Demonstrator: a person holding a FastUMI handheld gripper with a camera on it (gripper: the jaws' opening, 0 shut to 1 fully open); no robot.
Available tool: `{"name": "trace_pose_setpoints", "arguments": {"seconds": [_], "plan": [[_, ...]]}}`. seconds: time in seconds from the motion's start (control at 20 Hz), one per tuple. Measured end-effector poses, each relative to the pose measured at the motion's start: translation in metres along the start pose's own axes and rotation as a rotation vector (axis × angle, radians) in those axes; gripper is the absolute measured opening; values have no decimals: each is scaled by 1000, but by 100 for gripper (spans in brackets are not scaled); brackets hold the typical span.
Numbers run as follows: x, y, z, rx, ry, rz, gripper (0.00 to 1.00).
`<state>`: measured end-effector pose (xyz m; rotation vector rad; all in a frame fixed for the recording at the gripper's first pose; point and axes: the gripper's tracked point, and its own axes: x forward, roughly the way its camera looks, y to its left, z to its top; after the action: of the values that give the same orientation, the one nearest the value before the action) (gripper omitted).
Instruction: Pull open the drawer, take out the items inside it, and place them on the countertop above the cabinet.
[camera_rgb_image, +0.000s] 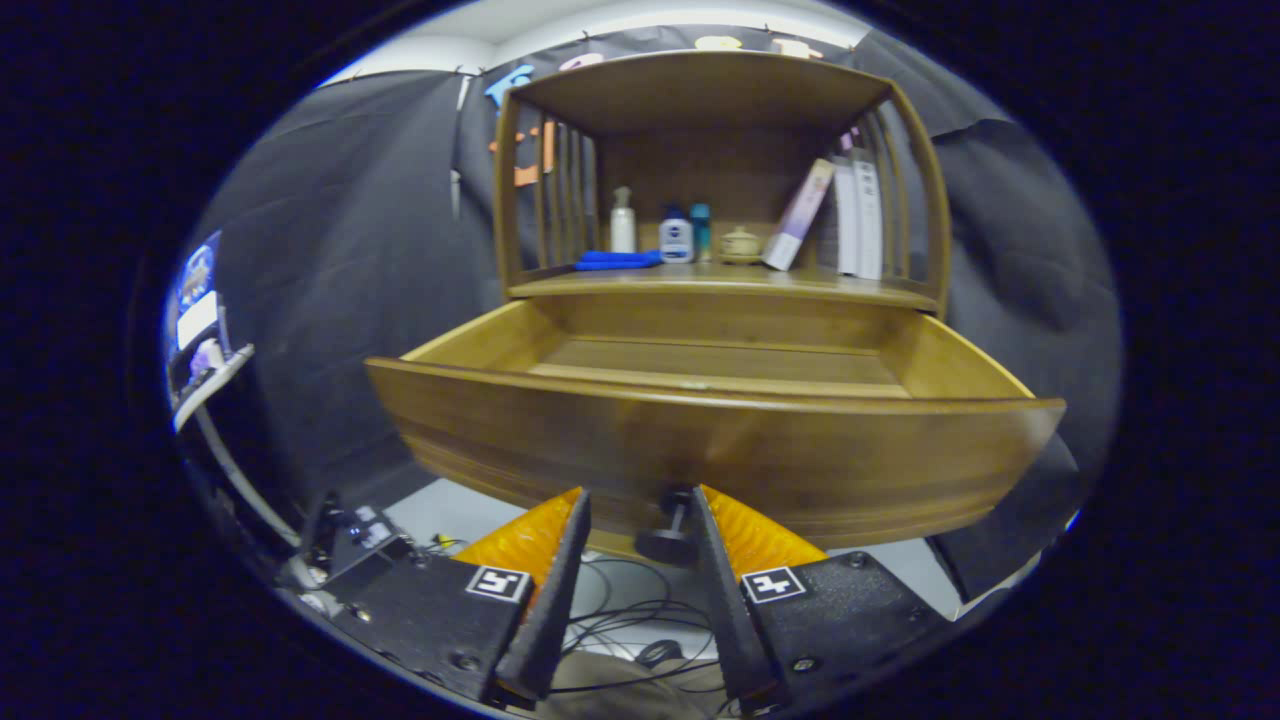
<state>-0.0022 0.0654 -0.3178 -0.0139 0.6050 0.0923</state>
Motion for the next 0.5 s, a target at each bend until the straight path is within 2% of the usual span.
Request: {"name": "trace_pose_setpoints", "arguments": {"seconds": [0.1, 0.25, 0.4, 0.5], "plan": [[-11, 2, 31, 8, -39, 37, 68], [-14, -15, 56, 20, 9, -17, 79], [-7, -5, 77, 77, 53, 64, 79], [2, -11, 84, 77, 90, 69, 79]]}}
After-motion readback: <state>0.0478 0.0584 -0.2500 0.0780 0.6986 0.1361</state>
